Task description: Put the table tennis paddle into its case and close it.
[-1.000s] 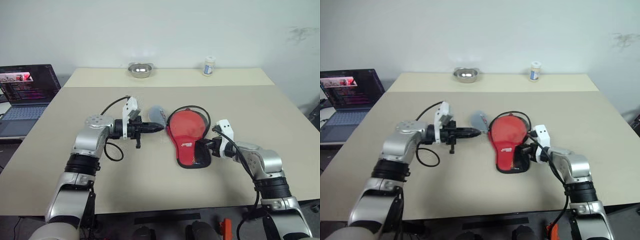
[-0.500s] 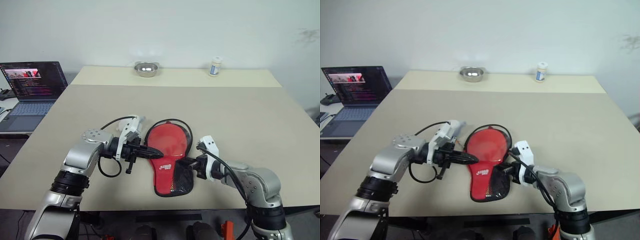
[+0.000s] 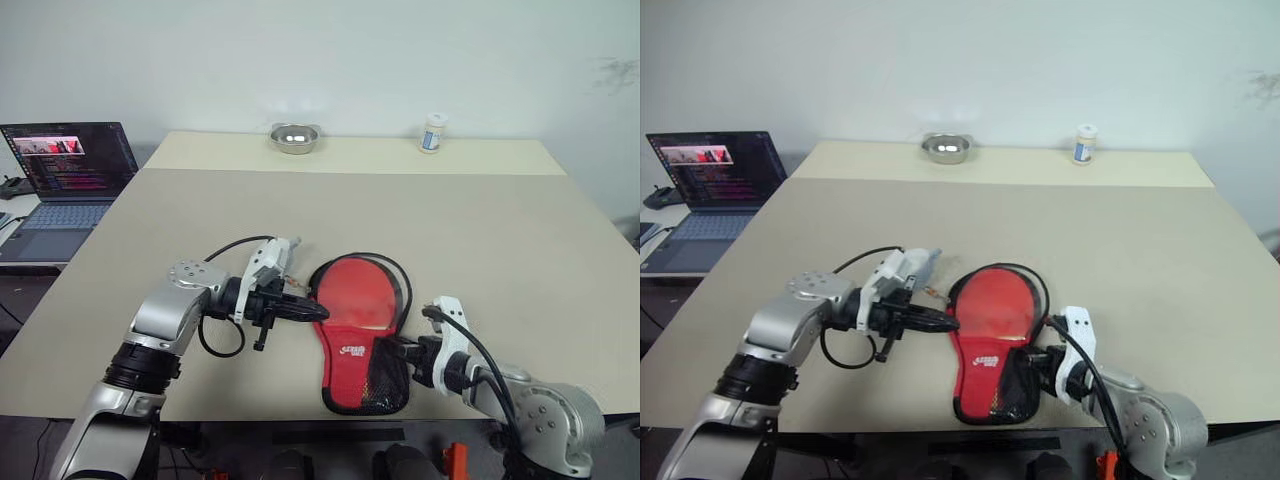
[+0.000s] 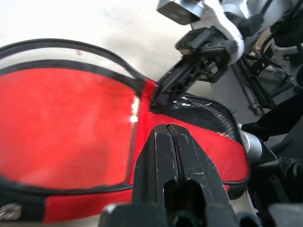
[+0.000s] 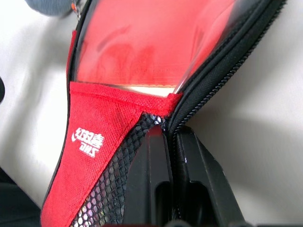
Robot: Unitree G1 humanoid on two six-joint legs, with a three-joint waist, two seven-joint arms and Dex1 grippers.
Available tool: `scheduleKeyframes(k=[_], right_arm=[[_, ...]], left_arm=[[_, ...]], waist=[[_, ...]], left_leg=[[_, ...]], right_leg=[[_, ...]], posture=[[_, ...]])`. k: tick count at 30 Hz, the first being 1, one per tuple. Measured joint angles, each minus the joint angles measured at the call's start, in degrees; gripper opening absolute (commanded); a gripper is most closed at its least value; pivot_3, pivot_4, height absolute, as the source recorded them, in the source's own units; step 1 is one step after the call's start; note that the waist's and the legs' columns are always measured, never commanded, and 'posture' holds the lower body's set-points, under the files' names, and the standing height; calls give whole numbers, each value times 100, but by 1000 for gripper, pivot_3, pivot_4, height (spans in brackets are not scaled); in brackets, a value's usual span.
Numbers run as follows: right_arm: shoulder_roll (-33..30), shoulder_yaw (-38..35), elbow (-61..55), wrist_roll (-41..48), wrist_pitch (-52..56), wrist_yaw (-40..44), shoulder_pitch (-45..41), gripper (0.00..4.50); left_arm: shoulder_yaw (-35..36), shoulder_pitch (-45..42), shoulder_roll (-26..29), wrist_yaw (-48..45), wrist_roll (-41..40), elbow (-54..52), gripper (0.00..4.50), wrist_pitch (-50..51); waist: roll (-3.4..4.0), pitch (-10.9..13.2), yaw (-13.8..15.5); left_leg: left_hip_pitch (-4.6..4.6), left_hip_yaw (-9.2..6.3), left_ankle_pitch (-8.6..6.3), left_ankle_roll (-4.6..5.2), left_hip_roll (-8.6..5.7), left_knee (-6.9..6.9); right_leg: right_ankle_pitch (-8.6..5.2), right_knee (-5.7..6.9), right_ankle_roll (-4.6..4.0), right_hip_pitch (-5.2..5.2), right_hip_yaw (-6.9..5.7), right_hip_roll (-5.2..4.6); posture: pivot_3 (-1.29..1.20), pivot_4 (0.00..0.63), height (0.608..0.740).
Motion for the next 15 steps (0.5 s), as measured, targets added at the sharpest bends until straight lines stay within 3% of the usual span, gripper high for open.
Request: scheduleKeyframes(k=[12, 15], right_arm=[[-289, -18, 22, 81, 121, 125, -95, 31], [-450, -6, 121, 96, 97, 202, -157, 762]], left_arm=[[-75, 2, -35, -6, 0, 24, 0, -91], [-75, 7, -35, -2, 1, 23, 0, -92]], waist=[[-1, -1, 0], [-1, -1, -1]], left_leg=[[0, -1, 0, 0, 0, 0], [0, -1, 0, 0, 0, 0]], right_leg=[[0, -2, 0, 1, -1, 1], [0, -2, 0, 1, 0, 1]], posture=[[0, 150, 740], [0, 150, 740]])
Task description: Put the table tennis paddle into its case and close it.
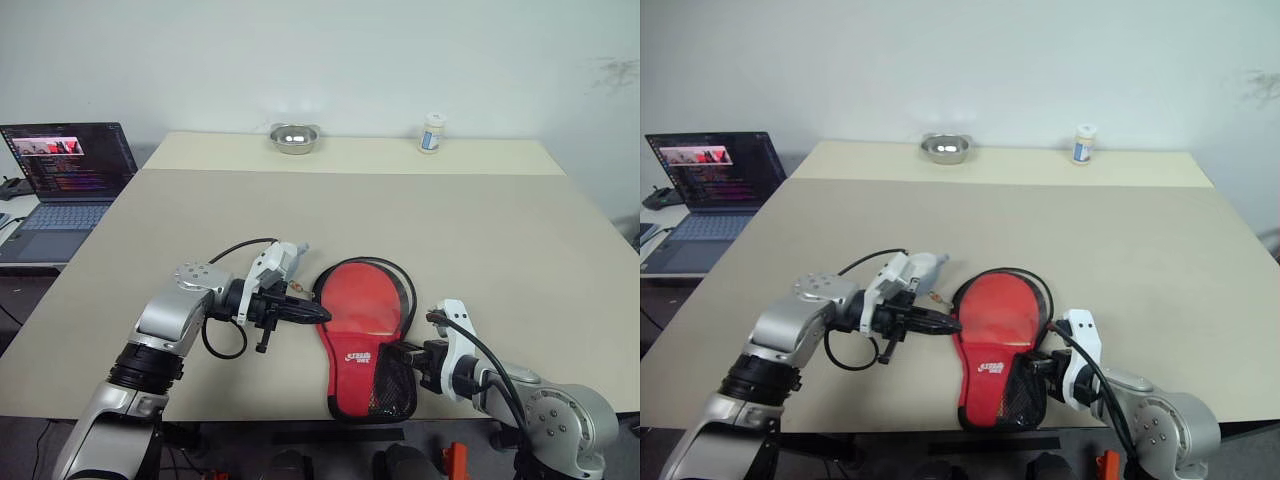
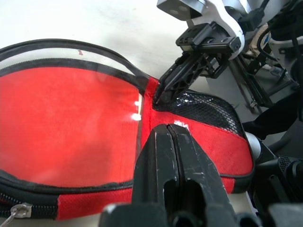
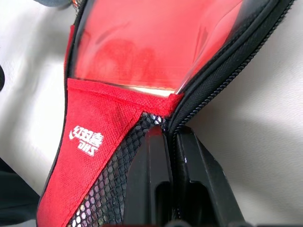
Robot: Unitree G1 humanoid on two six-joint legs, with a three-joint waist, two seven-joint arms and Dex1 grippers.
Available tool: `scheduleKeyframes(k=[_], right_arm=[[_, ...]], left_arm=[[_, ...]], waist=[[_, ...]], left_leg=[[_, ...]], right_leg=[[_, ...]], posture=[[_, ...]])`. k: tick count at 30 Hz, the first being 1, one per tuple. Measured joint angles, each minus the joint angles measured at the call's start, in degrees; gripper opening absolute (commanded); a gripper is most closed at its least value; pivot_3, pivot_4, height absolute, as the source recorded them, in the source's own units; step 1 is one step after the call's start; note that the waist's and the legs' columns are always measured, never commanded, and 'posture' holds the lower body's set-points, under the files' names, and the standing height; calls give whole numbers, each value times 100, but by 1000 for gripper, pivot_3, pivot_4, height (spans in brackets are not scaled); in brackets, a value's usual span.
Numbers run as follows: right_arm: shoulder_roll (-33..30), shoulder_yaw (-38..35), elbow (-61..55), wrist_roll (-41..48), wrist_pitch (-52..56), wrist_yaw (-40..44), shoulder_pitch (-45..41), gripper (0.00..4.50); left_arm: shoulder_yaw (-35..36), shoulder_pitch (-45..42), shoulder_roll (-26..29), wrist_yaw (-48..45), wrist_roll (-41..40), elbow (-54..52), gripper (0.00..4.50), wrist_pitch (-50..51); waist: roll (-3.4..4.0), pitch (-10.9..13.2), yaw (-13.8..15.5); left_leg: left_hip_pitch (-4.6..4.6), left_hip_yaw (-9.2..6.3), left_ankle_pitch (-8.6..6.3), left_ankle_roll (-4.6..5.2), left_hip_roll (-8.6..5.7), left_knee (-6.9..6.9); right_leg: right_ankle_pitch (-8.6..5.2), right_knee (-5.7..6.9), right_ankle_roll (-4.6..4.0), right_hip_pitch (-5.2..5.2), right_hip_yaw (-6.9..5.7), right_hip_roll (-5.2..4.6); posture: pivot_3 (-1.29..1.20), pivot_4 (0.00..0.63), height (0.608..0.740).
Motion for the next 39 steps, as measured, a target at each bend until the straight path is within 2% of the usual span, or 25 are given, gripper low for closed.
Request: scheduleKeyframes(k=[3, 11, 14, 15, 18, 22, 26, 32, 37, 38, 39], right_arm=[[-423, 10, -21, 11, -35, 104, -74, 1724], [-2320, 585, -1038, 526, -254, 1020, 112, 4353], [-3266, 667, -1187, 792, -753, 1726, -133, 4433], [-3407, 668, -1183, 817, -950, 1882, -256, 4433], [-3309, 842, -732, 713, -1780, 2043, -830, 4433], [-2959, 1299, 339, 184, -2648, 1858, -1313, 4433], [-2314, 2029, 1712, -555, -3643, 1655, -1777, 4433], [-1521, 2676, 2942, -1158, -4452, 1527, -1995, 4500], [-1427, 2880, 3008, -1354, -4632, 1596, -1936, 4500], [-1438, 2932, 3002, -1393, -4672, 1608, -1876, 4500], [-1449, 3002, 3001, -1465, -4714, 1620, -1805, 4500]], left_arm=[[0, 37, -1, 15, 0, -2, 0, 2], [3, 141, -9, 159, -2, -31, 0, 7], [17, 181, -3, 233, -4, -47, 0, 8], [40, 185, -2, 269, -6, -47, 0, 11], [240, 179, 25, 413, -26, 5, 0, 9], [511, 150, 122, 605, -33, 104, 0, 1], [749, -1, 127, 938, -70, 207, 0, 79], [1170, -251, 166, 1354, -352, 262, 2016, 501], [1194, -285, 342, 1382, -367, 345, 3814, 491], [1194, -329, 363, 1390, -325, 413, 4100, 432], [1191, -389, 382, 1400, -274, 495, 4100, 356]], waist=[[0, 0, 1], [0, 0, -16], [0, 0, -18], [-2, -1, -18], [-8, -4, -26], [-8, -4, -15], [-10, -6, -17], [-10, -5, -14], [-10, -5, -13], [-10, -5, -11], [-10, -5, -8]], left_leg=[[0, 0, 0, 0, -1, 0], [2, -3, 0, 1, 3, 0], [4, -2, 0, 1, 1, 1], [5, -5, 0, 2, 4, 1], [10, -6, 0, 1, 10, 1], [3, -1, 0, 1, 4, 1], [-1, 1, 0, 1, 3, 2], [-8, 1, 0, 0, 3, 1], [-5, 1, 0, 0, 3, 2], [-5, 0, 1, 0, 4, 2], [-4, 0, 1, 0, 3, 2]], right_leg=[[0, -1, 0, 1, -1, -1], [-16, -6, 25, 4, -1, 2], [-16, -7, 27, 6, 0, 1], [-16, -8, 28, 7, -2, 2], [-17, -5, 28, 7, 0, 8], [-15, -6, 22, 4, 1, 5], [-1, -7, 1, 2, 1, 4], [0, -6, 0, -4, 0, 2], [0, -1, -1, -4, -2, 0], [0, -1, -1, -3, -4, 0], [0, -1, -1, -3, -4, 0]], posture=[[0, 150, 740], [0, 150, 740], [0, 150, 740], [0, 150, 740], [0, 150, 740], [0, 150, 740], [0, 150, 740], [0, 150, 740], [0, 150, 740], [0, 150, 740], [0, 150, 740]])
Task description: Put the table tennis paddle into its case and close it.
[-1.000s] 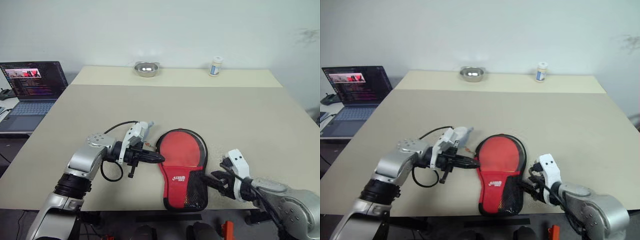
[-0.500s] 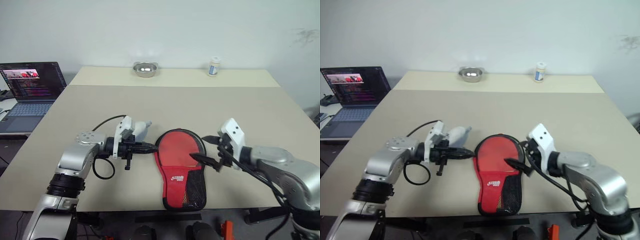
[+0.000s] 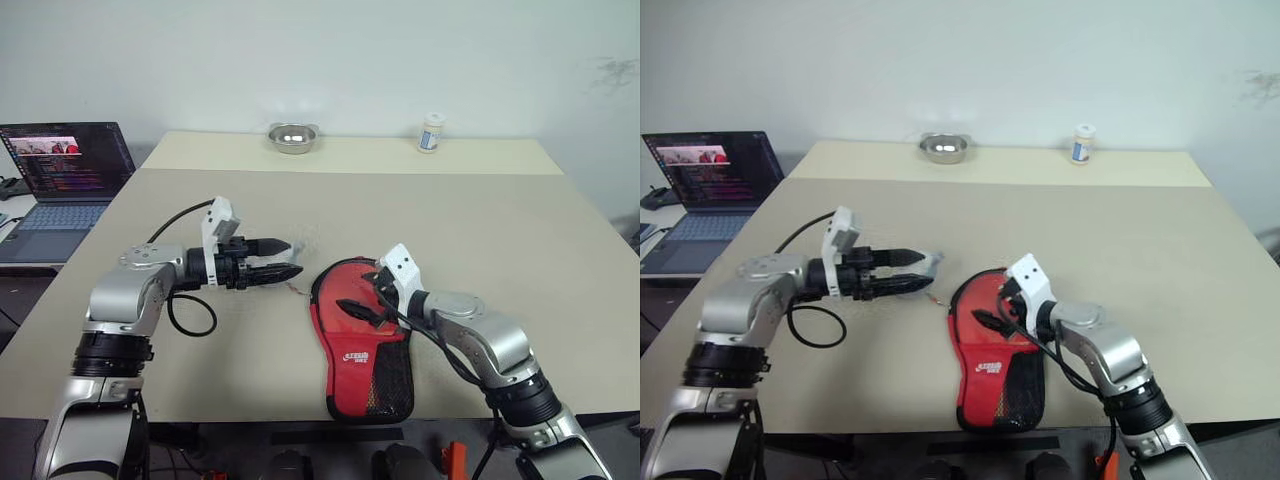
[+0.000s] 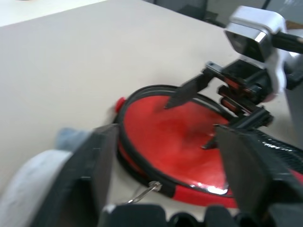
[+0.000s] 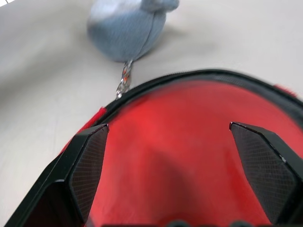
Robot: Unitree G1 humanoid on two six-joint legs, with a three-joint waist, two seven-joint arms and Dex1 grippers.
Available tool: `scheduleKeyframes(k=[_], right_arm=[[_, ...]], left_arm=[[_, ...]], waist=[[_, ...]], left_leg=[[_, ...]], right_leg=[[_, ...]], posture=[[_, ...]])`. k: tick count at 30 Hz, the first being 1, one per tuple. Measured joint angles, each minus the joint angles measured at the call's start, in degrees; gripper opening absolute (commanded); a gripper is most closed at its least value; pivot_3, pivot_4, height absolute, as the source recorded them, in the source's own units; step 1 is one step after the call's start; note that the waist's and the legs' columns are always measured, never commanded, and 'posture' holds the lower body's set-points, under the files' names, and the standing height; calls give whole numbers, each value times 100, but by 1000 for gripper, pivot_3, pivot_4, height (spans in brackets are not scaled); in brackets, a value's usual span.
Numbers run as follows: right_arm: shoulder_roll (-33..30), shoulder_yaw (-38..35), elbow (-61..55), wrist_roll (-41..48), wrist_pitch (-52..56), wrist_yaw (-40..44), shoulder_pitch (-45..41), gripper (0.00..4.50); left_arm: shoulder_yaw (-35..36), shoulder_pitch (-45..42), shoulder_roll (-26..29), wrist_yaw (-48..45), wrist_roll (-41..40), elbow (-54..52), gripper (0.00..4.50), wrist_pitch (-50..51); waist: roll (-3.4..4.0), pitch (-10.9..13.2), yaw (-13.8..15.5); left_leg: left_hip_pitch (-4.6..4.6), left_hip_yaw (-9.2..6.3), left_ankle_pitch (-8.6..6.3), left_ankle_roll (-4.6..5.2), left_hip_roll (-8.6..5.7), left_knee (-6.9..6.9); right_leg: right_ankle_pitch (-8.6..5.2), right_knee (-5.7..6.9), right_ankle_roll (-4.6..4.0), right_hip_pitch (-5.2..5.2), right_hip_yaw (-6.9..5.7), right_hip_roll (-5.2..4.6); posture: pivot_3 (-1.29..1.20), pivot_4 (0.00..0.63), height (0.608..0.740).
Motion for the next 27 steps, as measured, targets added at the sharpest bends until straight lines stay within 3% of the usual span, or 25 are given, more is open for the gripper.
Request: scheduleKeyframes(k=[7, 15, 24, 27], right_arm=[[-197, 403, -100, -626, -454, -97, 349, 4500], [-50, 376, -109, -780, -413, -143, 364, 4500], [-57, 372, -267, -854, -248, -139, 361, 4500], [-43, 372, -339, -896, -140, -150, 359, 4500]], left_arm=[[-265, -668, -2, 227, 821, 1206, 4100, -966], [-851, -1263, -426, 338, 1732, 2976, 4100, -2107], [-979, -1735, -980, 336, 2225, 4501, 4100, -2718], [-973, -1736, -1050, 340, 2284, 4603, 3482, -2746]], waist=[[-10, -7, 4], [-13, -9, 6], [-14, -9, -2], [-14, -9, -4]], left_leg=[[9, 3, 0, 0, -2, 1], [8, 4, 0, 0, -1, 3], [5, 4, 0, 0, -1, 3], [4, 2, 0, 1, -1, 3]], right_leg=[[0, 2, 0, 7, 1, 0], [0, 2, 0, 6, -1, 1], [1, 2, 1, 5, -2, 1], [1, 2, 1, 4, -3, 1]], posture=[[0, 150, 740], [0, 150, 740], [0, 150, 740], [0, 150, 740]])
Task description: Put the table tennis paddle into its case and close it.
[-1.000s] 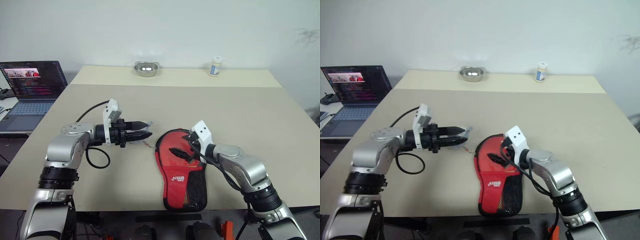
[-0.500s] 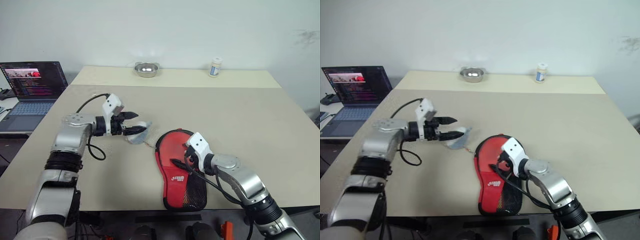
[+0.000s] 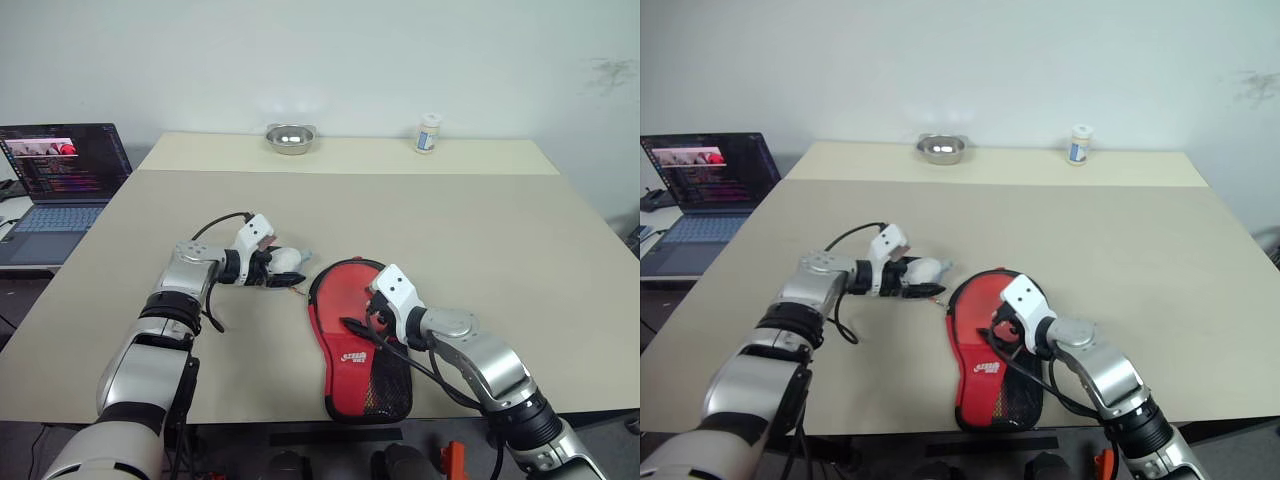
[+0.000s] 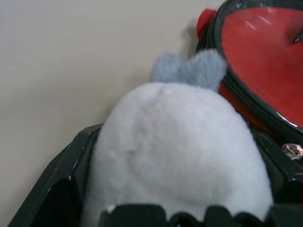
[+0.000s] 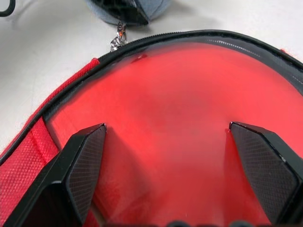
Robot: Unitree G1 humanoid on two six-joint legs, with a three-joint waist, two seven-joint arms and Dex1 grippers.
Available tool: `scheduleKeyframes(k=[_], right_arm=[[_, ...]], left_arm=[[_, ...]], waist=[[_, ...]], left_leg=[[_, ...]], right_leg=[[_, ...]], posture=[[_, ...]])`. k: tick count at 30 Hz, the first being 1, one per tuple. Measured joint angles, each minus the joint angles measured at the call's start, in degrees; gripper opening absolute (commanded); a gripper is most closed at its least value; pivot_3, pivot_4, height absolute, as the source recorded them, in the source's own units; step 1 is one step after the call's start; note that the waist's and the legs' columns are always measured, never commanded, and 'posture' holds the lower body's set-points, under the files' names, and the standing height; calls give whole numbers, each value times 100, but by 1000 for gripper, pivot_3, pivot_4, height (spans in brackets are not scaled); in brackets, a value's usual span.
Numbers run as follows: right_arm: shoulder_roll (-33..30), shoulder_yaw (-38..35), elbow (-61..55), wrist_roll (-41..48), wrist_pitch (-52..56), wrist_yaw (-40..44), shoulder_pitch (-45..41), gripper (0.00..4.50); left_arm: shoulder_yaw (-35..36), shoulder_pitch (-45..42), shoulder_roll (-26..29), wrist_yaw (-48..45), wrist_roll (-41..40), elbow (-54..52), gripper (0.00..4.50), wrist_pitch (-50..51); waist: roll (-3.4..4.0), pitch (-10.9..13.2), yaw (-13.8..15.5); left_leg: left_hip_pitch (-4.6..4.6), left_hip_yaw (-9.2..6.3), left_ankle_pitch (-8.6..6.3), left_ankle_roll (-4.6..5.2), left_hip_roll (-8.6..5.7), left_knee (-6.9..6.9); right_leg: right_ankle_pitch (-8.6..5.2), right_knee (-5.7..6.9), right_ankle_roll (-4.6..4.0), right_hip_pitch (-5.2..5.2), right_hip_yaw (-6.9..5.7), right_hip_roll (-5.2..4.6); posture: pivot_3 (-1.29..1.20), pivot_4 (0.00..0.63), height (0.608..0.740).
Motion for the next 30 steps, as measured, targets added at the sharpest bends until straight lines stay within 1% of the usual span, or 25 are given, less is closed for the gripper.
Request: scheduleKeyframes(k=[6, 8, 10, 12, 16, 21, 23, 27, 30], right_arm=[[165, 14, 14, -87, 58, -87, 2, 4500], [210, 32, 34, -106, 64, -89, 1, 4500], [223, 43, 76, -118, 49, -71, -1, 4500], [228, 51, 143, -124, 16, -54, -2, 4500], [279, 42, 378, -142, -21, -70, -48, 4500], [273, 35, 455, -141, -28, -49, -46, 4500], [262, 23, 449, -141, -24, -38, -41, 4500], [263, 39, 415, -137, 23, 6, -45, 4500], [270, 100, 350, -128, 72, 56, -46, 4500]], left_arm=[[72, -1, -4, 24, 44, -2, 1478, 48], [89, -1, -4, 65, 56, -21, 997, 91], [114, -1, -10, 143, 64, -34, 728, 151], [123, -45, -87, 457, 141, 3, 634, 155], [126, -438, -415, 1459, 354, 568, 590, 145], [61, -775, -652, 1791, 653, 1097, 576, -19], [11, -941, -800, 1965, 808, 1317, 575, -140], [-324, -1427, -1247, 2581, 1337, 1761, 575, -527], [-421, -1687, -1392, 3034, 1623, 1932, 575, -718]], waist=[[-1, -1, 0], [-2, -1, -1], [-4, -6, -1], [-8, -14, 0], [-29, -30, 29], [-30, -33, 42], [-31, -34, 60], [-34, -35, 95], [-34, -35, 54]], left_leg=[[1, 0, 0, 0, -1, 0], [1, 0, 0, 0, -1, 0], [3, 0, 0, 0, -1, 0], [9, -2, 0, 0, -1, 1], [39, -6, 1, 1, 0, 2], [83, -3, 1, 1, 0, -1], [83, -3, 1, 1, -1, -1], [81, 0, 0, 1, -1, -2], [80, 5, -1, 0, 2, -11]], right_leg=[[0, 1, 0, 1, 1, -1], [0, 1, 0, 2, 0, -1], [0, 1, 0, 4, 0, -1], [0, 2, 0, 10, 0, -1], [0, 6, 2, 36, -5, -2], [-1, -1, 5, 83, -5, -2], [-1, -2, 5, 84, -4, -4], [0, -3, 4, 82, -1, -4], [-1, -5, 3, 73, 4, -2]], posture=[[0, 150, 740], [0, 150, 740], [0, 150, 740], [0, 150, 740], [0, 150, 740], [0, 150, 740], [0, 150, 740], [0, 150, 740], [0, 150, 740]])
